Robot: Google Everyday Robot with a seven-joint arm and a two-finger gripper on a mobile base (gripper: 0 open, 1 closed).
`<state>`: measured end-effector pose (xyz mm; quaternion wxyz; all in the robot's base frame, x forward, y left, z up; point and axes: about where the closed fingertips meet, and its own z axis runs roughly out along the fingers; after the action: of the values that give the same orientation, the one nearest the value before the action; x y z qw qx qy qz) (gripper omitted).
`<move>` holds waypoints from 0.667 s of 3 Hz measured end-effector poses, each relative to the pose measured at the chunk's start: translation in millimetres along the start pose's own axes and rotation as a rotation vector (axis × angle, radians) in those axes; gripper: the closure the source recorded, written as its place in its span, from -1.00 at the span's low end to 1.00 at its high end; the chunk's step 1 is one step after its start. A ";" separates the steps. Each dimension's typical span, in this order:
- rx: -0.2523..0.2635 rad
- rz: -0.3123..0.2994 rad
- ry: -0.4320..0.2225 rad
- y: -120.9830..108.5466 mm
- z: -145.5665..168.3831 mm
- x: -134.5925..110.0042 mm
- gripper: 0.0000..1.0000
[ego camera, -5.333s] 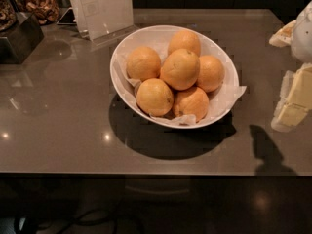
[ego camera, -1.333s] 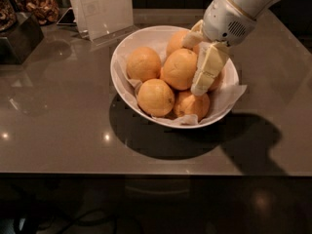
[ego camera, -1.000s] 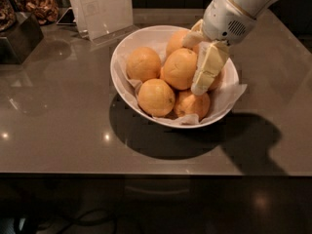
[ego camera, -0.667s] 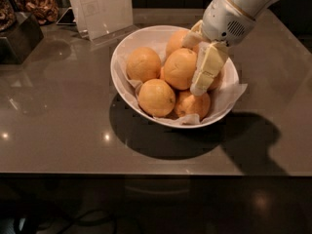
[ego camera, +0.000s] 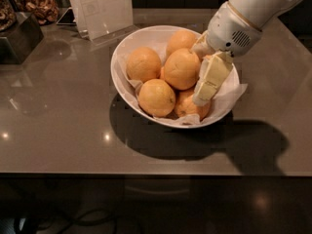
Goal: Pick orange from white bowl
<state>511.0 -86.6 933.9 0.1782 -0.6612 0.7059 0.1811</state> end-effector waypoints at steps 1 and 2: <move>-0.011 0.014 -0.001 -4.5 5.3 3.7 -0.78; -0.024 0.009 -0.001 -27.2 14.0 1.0 -0.78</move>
Offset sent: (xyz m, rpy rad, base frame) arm 0.0528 0.0074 -0.0173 -0.0026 0.0495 0.0305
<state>538.2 -82.2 920.7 0.1698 -0.6600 0.7065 0.1910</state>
